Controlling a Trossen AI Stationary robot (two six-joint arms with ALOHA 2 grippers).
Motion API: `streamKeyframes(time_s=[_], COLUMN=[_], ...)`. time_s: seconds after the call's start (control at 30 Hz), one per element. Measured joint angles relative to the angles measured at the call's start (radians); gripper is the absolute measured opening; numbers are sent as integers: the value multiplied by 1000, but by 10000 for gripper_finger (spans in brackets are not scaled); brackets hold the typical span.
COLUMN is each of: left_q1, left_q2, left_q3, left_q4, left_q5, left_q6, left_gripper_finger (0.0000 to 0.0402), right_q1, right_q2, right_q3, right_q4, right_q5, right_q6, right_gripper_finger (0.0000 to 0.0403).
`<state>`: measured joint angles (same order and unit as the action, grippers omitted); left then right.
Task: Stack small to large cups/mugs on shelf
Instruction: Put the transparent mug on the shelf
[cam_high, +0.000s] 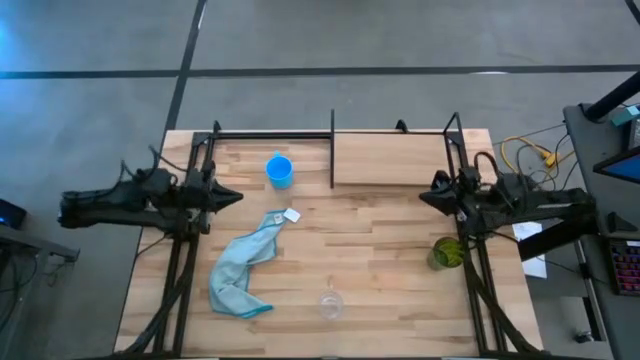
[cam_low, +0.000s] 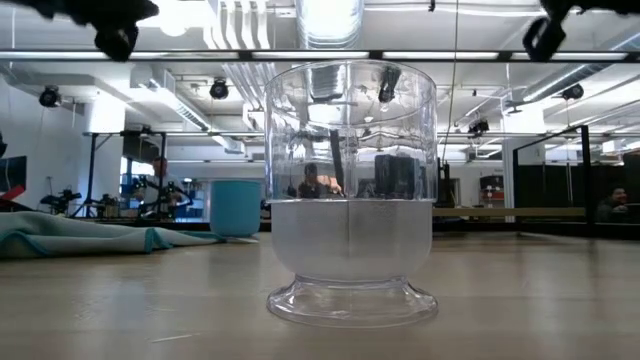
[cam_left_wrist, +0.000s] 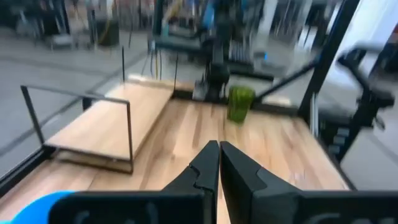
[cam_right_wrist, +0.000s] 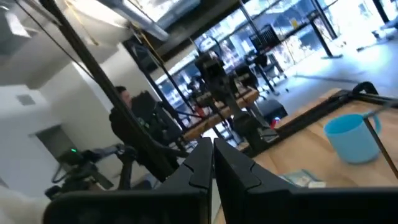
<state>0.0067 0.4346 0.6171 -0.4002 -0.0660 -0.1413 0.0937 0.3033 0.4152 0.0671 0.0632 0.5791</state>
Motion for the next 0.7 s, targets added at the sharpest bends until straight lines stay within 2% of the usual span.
streamKeyframes(time_s=[0.13,0.3,0.57,0.7], left_q1=[0,0,0,0], left_q2=[167,284,425,476], left_q3=[228,418,560,580], left_q4=[-131,-116,-81,-81], left_q5=[-2,-3,-82,-106], left_q6=[41,171,175,173], left_gripper_finger=[0,0,0,0], right_q1=[0,0,0,0], right_q2=[166,316,492,557], right_q3=[218,472,824,963], right_q4=[-35,-36,-84,-292], right_q5=[-20,-18,5,-34], right_q6=[-103,-139,-243,-359], right_gripper_finger=[9,9,9,9])
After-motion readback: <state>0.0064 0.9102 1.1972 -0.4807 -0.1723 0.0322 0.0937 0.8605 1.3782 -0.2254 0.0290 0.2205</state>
